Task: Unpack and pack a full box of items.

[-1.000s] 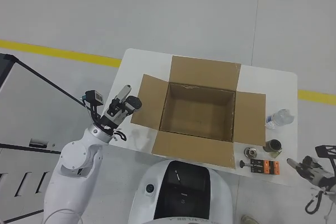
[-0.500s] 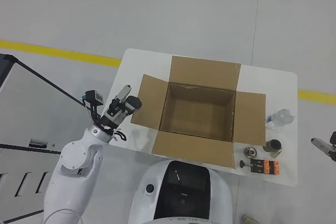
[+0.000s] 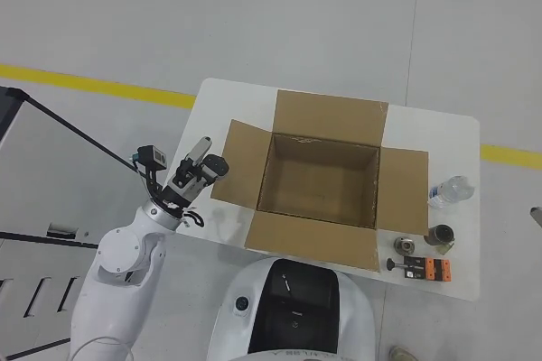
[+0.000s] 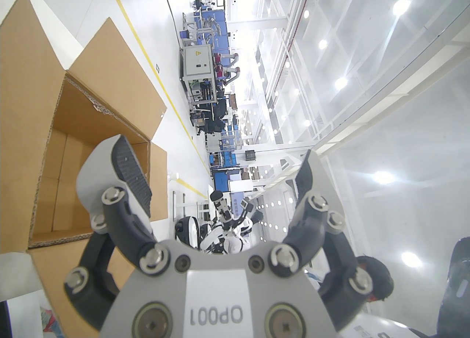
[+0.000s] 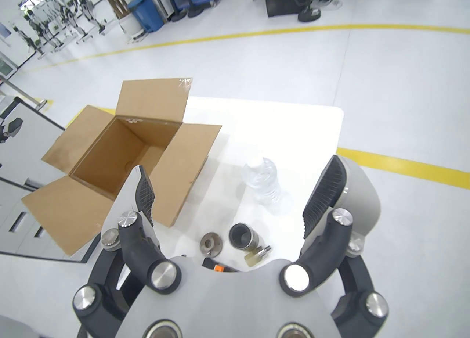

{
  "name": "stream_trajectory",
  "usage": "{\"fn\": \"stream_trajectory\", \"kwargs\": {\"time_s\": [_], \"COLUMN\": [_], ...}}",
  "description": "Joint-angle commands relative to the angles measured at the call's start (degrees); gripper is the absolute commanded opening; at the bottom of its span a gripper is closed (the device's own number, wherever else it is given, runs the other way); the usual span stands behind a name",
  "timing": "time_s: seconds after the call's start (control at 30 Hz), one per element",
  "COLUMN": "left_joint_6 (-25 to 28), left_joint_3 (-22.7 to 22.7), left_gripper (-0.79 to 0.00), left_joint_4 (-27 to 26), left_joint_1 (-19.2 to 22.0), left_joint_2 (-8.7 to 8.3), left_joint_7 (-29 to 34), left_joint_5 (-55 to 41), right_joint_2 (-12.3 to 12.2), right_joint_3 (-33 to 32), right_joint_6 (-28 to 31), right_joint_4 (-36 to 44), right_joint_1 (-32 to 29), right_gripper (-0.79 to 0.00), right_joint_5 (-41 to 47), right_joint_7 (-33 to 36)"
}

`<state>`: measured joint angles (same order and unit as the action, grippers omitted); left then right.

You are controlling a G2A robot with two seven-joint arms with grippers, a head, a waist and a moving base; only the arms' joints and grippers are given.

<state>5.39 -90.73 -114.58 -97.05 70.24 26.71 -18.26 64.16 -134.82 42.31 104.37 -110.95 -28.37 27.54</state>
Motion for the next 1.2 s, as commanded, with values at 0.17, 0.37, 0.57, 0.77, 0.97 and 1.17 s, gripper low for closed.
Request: {"fn": "stream_trajectory", "kwargs": {"time_s": [0.17,0.37,0.57,0.77,0.97,1.17], "left_joint_6": [0.00,0.00,0.00,0.00,0.00,0.00], "left_joint_3": [0.00,0.00,0.00,0.00,0.00,0.00], "left_gripper": [0.000,0.000,0.000,0.000,0.000,0.000], "left_joint_4": [0.00,0.00,0.00,0.00,0.00,0.00], "left_joint_1": [0.00,0.00,0.00,0.00,0.00,0.00], "left_joint_2": [0.00,0.00,0.00,0.00,0.00,0.00], "left_joint_7": [0.00,0.00,0.00,0.00,0.00,0.00], "left_joint_5": [0.00,0.00,0.00,0.00,0.00,0.00], "right_joint_2": [1.46,1.46,1.46,1.46,1.46,1.46], "right_joint_3": [12.99,13.37,13.37,13.37,13.37,13.37], "right_joint_6": [-6.23,-6.22,-6.22,-6.22,-6.22,-6.22], "right_joint_4": [-10.71,-10.98,-10.98,-10.98,-10.98,-10.98], "right_joint_1": [3.53,3.61,3.61,3.61,3.61,3.61], "right_gripper": [0.000,0.000,0.000,0.000,0.000,0.000], "right_joint_5": [-20.70,-20.78,-20.78,-20.78,-20.78,-20.78], "right_joint_7": [-13.85,-13.63,-13.63,-13.63,-13.63,-13.63]}}
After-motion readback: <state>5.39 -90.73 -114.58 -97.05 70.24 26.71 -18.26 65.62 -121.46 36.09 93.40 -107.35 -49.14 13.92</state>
